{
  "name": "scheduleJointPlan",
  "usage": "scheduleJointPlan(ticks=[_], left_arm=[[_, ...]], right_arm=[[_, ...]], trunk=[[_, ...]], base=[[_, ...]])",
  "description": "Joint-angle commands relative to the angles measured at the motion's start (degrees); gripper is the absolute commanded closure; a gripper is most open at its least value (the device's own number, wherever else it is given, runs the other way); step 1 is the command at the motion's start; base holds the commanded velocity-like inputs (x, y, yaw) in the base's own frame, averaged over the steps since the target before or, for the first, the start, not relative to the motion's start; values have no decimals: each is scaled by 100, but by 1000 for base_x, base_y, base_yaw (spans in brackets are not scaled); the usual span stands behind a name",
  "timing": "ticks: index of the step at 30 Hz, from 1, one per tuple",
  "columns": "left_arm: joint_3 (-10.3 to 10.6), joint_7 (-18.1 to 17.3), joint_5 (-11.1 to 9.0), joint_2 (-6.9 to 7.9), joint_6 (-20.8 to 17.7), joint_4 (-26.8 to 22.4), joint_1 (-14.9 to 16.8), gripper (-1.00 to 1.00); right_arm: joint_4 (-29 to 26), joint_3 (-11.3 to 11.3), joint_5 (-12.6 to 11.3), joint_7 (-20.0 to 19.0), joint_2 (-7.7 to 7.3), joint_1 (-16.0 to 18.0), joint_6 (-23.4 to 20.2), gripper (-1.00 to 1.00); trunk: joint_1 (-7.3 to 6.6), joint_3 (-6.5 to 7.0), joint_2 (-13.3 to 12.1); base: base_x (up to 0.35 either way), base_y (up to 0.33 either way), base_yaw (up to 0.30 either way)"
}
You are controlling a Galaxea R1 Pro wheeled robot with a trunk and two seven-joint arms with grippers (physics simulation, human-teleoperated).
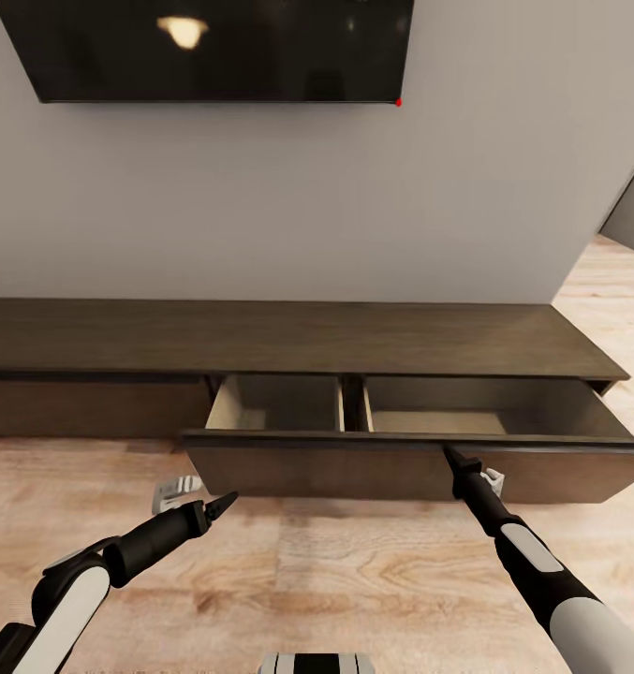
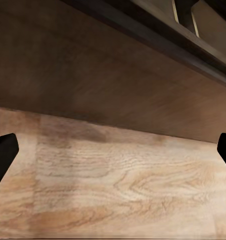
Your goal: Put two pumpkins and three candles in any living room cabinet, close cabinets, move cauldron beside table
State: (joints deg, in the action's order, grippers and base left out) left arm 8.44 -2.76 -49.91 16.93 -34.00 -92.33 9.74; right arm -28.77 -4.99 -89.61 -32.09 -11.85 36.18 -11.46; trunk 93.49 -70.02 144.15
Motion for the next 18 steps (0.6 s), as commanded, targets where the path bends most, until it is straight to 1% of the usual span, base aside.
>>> scheduleJointPlan(ticks=[1, 11, 15, 18], left_arm=[[-2, -6, -10, 3, -19, -4, 1, -100], [-7, -6, -10, 3, -19, -4, 1, -100], [-8, -6, -15, 4, -19, -4, 1, -100], [-8, -6, -70, 3, -19, -4, 1, -100]], right_arm=[[11, 7, -102, -33, -10, 3, -20, 100], [11, 7, -102, -33, -10, 3, -16, 100], [11, 8, -101, -34, -10, 3, -17, 100], [11, 13, -100, -34, -10, 3, -17, 100]], trunk=[[-3, -5, 2], [-3, -5, 2], [-3, -5, 2], [-3, -5, 2]], base=[[-175, 0, 0], [-117, 0, 0], [-186, 0, 0], [-119, 0, 0]])
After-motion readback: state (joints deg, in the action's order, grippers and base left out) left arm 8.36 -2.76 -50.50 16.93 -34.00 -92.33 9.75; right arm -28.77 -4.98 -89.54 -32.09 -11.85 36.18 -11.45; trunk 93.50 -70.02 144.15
